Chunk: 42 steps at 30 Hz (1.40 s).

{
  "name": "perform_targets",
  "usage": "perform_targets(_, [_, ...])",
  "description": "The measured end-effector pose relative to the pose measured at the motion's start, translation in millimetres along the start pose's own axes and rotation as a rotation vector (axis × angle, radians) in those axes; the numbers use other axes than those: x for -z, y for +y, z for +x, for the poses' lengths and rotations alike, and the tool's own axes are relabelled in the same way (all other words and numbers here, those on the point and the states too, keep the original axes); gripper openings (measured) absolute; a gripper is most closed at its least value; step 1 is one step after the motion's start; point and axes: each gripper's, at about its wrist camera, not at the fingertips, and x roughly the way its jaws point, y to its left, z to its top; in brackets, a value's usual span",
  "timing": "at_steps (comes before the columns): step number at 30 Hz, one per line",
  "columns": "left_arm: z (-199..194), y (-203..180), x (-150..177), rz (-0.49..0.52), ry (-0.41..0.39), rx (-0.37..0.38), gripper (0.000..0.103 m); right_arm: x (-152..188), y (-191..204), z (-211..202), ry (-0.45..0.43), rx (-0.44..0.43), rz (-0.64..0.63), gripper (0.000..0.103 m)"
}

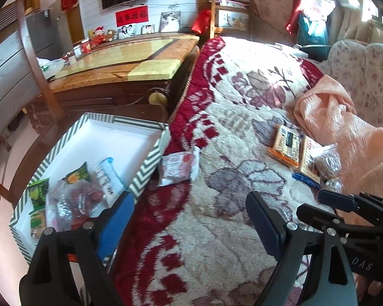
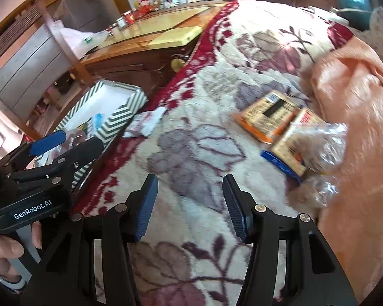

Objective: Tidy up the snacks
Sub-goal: 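Move both open tools back over the remaining snacks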

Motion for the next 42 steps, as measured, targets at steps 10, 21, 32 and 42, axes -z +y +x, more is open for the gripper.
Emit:
perform_targets(10, [16.7,-18.1,3.4,0.04,0.042,0.008,0.091,10.5,-42.3,2.4,0.015,0.021,0.075,0.053])
perform_targets(21, [31.5,-26.7,7.7,0.061,0.074,0.006,0.091,14.7,-57.8,9.4,0.027,0.015,0.098,0.053])
perform_targets(32, [41.0,-30.0,10.8,0.068,0.094,0.004,0.091,16.5,-61.6,12.8,0.033,0.007,0.104,0.053])
perform_targets(42, [46.5,-30.2,12.2,0.076,0.107,0.003,0.091,18.3,-62.5,18.7,0.054,0.01,0.096,0.053])
